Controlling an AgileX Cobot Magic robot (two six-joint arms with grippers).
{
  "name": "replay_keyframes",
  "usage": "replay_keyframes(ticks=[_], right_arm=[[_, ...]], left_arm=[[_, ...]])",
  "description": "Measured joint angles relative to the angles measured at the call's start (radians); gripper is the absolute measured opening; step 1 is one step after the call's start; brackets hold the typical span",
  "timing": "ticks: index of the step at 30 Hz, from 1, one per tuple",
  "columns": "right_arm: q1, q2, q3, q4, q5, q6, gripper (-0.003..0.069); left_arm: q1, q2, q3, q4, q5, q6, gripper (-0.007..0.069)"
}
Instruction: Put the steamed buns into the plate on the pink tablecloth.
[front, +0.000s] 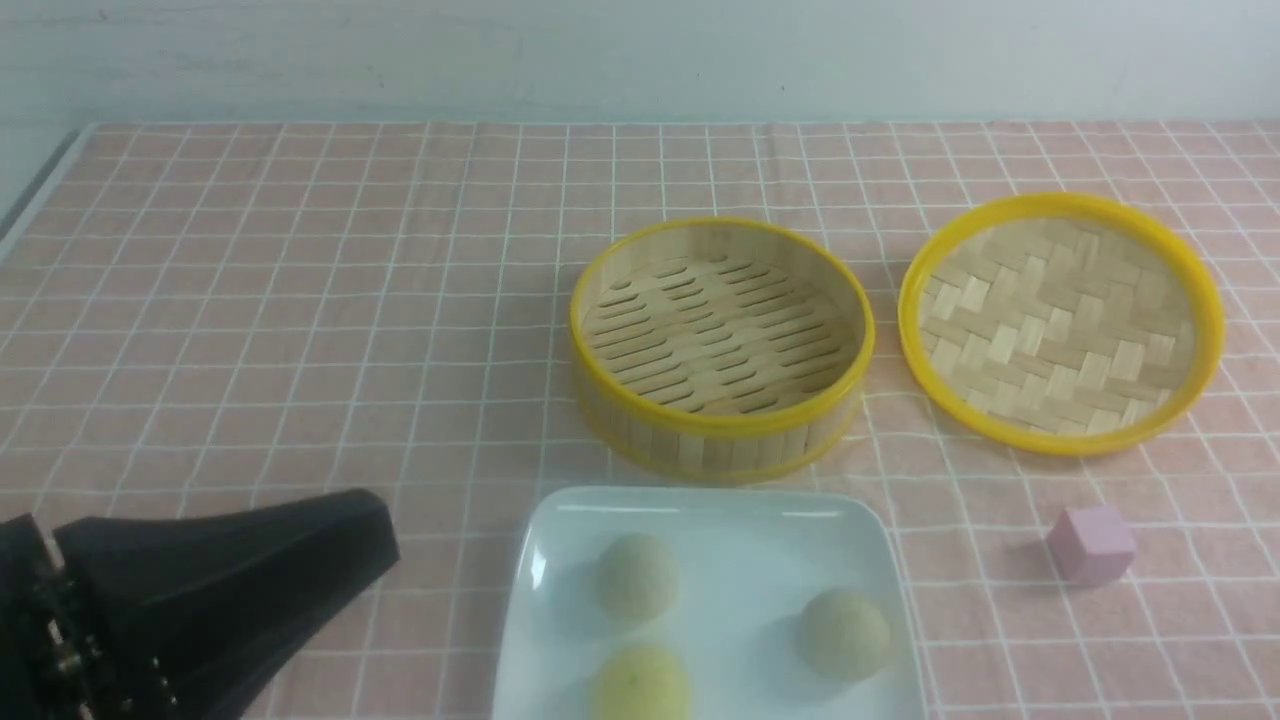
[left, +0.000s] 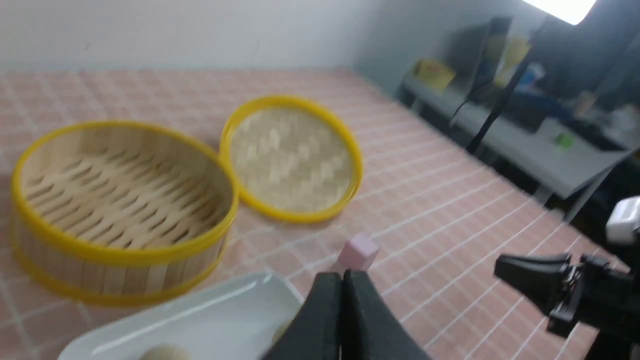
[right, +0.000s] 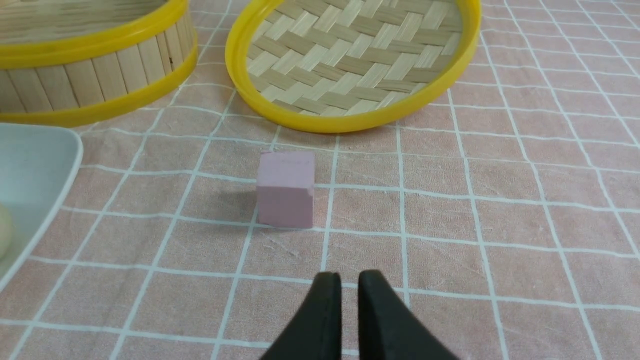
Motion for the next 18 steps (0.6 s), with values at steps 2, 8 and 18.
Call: replay_keyframes(ticks=[2, 8, 18], right_arm=[[0.000, 0.000, 0.000, 0.000, 0.000, 0.000, 0.0086], [0.000, 0.000, 0.000, 0.000, 0.000, 0.000, 0.0092], [0.000, 0.000, 0.000, 0.000, 0.000, 0.000, 0.0108]], left_arm=[[0.000, 0.000, 0.022, 0.005, -0.056, -0.001, 0.0018], [-0.001, 0.002, 0.048, 0.009, 0.003, -0.003, 0.0022], [-0.001, 0.002, 0.049, 0.010, 0.131, -0.003, 0.0033]])
